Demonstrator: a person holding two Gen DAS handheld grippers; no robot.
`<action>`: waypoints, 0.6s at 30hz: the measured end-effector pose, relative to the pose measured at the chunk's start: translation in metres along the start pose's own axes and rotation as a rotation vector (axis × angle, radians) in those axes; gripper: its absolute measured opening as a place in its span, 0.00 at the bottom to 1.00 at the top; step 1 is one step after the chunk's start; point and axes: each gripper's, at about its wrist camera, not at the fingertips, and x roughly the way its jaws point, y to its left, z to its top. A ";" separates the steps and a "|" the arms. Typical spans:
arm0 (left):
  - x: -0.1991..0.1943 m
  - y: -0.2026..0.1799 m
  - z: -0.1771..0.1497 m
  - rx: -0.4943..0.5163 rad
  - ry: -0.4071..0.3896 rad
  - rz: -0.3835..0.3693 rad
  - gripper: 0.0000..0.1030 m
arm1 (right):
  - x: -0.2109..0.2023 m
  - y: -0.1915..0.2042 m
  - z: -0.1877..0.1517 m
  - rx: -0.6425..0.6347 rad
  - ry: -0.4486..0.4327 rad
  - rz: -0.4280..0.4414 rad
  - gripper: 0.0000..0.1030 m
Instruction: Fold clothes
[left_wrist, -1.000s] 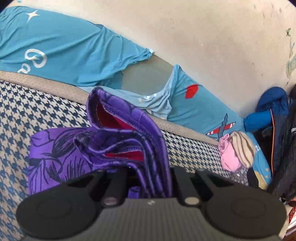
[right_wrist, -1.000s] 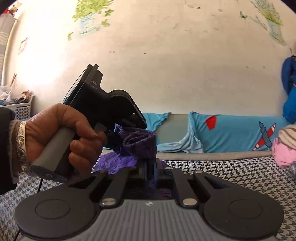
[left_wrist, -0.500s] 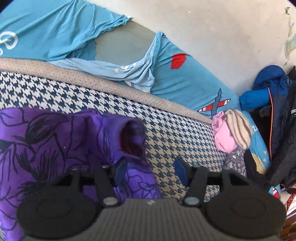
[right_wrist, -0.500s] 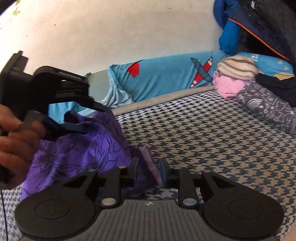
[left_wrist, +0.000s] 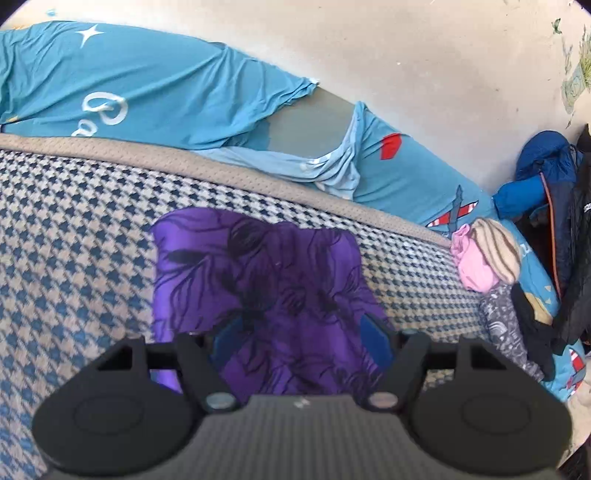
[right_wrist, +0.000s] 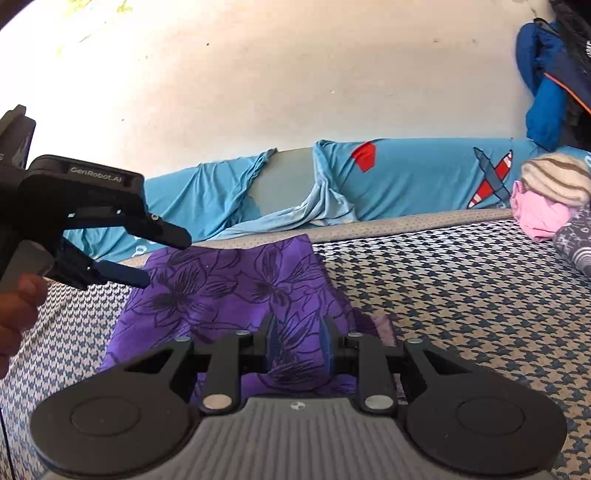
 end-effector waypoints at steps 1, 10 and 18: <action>-0.001 0.005 -0.007 0.007 0.004 0.019 0.67 | 0.003 0.002 -0.002 -0.009 0.010 -0.002 0.23; 0.015 0.027 -0.068 0.069 0.070 0.129 0.74 | 0.032 -0.006 -0.022 0.054 0.211 -0.095 0.29; 0.020 0.049 -0.076 -0.049 0.079 0.097 0.83 | 0.032 -0.002 -0.024 0.023 0.213 -0.120 0.30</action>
